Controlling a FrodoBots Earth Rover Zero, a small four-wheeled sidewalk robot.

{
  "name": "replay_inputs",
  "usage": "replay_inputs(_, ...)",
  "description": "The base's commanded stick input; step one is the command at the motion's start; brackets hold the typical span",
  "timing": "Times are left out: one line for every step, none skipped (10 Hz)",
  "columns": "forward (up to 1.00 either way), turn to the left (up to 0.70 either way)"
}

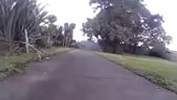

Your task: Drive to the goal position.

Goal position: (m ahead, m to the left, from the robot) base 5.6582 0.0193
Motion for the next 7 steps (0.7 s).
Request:
replay_inputs(0.85,0.00)
replay_inputs(0.85,0.00)
replay_inputs(0.85,0.00)
replay_inputs(0.85,0.00)
replay_inputs(0.85,0.00)
replay_inputs(0.85,0.00)
replay_inputs(0.85,0.00)
